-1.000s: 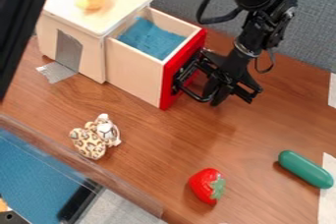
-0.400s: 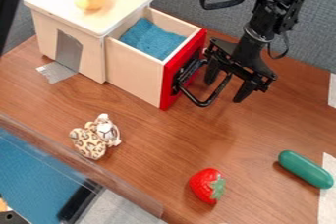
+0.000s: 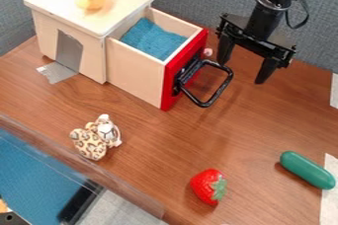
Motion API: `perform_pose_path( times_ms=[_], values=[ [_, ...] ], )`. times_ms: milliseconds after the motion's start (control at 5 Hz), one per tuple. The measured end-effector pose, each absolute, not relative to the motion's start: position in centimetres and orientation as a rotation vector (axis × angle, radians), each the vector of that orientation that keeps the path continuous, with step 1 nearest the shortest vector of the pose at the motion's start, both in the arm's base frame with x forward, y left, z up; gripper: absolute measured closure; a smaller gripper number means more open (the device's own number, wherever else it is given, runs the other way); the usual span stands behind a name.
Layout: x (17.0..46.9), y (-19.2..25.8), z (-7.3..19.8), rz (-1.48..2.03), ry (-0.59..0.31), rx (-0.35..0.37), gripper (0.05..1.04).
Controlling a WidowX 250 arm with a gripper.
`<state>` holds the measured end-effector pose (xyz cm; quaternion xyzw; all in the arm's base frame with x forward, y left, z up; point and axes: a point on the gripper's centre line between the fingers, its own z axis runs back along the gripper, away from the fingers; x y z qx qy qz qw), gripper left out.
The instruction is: Open the drawer
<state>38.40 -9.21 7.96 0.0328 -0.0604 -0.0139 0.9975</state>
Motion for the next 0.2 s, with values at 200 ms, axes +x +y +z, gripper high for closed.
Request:
perform_pose_path(
  times_ms=[200],
  values=[
    [38.12, -8.74, 8.78, -0.032, -0.125, 0.033, 0.083]
  ],
)
